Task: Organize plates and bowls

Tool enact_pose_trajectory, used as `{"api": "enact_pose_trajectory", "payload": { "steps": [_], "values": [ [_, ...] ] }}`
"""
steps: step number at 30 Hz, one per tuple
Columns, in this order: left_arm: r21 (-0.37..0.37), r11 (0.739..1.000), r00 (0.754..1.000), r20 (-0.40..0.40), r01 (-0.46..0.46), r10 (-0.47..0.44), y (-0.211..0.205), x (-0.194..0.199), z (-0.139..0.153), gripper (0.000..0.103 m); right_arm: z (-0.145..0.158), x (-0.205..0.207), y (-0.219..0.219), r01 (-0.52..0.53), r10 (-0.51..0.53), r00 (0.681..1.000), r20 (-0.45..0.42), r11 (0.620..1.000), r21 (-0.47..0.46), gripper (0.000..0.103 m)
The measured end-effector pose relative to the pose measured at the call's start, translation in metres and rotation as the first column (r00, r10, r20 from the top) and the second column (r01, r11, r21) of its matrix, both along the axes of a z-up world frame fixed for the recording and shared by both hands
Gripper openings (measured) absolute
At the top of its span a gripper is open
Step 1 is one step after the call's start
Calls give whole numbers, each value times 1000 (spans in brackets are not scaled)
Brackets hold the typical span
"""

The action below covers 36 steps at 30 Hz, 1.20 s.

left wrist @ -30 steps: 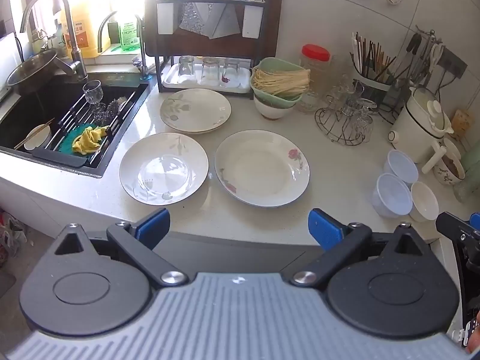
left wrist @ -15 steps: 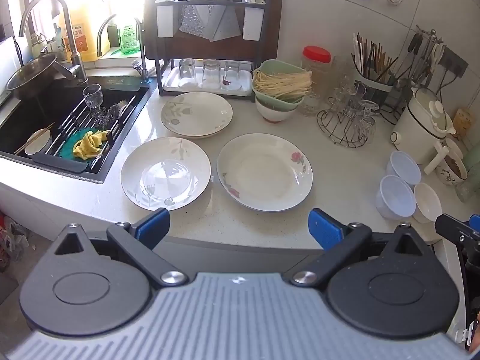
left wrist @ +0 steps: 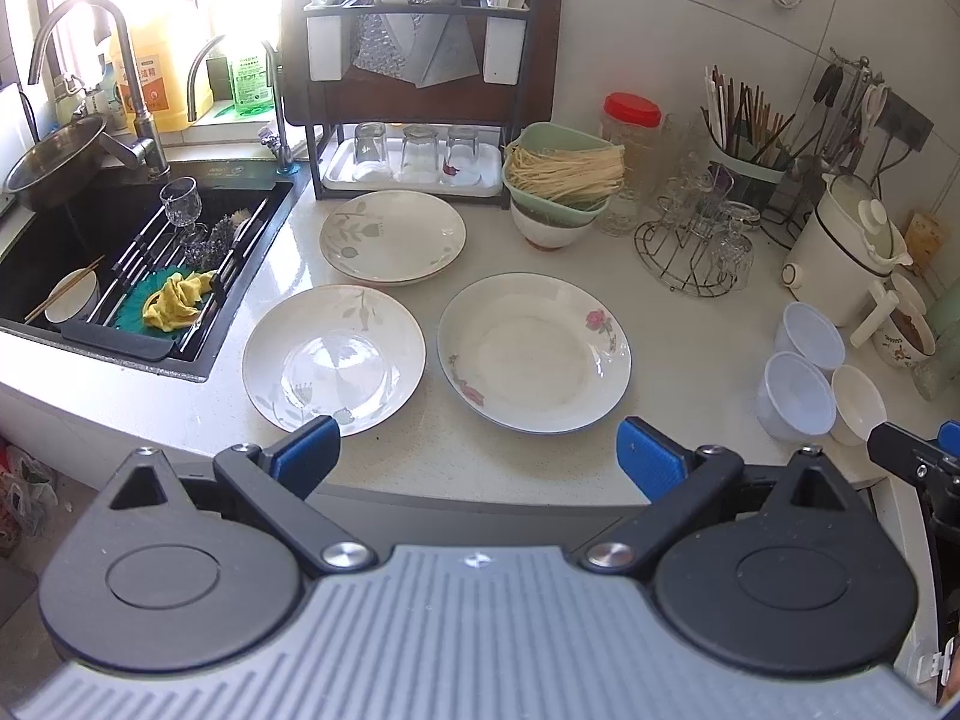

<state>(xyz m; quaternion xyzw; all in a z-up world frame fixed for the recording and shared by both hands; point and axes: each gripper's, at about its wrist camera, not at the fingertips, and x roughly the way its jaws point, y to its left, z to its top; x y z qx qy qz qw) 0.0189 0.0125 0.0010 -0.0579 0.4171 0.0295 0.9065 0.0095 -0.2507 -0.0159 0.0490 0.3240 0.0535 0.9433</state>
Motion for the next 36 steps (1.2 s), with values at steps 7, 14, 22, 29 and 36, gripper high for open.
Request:
{"api": "enact_pose_trajectory", "payload": {
  "steps": [7, 14, 22, 29, 36],
  "values": [
    [-8, 1000, 1000, -4, 11, -11, -1, 5, -2, 100, -3, 2, -1, -1, 1, 1000, -15, 1000, -3, 103],
    [3, 1000, 1000, -1, 20, -20, -3, 8, -1, 100, -2, 3, 1, -2, 2, 1000, -9, 1000, -13, 103],
    [-5, 999, 999, -10, 40, -40, -5, 11, -2, 100, 0, 2, 4, -15, 15, 1000, 3, 999, -30, 103],
    [-9, 999, 999, -5, 51, -51, -4, 11, -3, 100, 0, 0, 1, 8, -8, 1000, 1, 1000, -15, 103],
    [0, 997, 997, -11, 73, -73, -9, 9, -3, 100, 0, 0, 4, 6, -6, 1000, 2, 1000, -14, 103]
  ]
}}
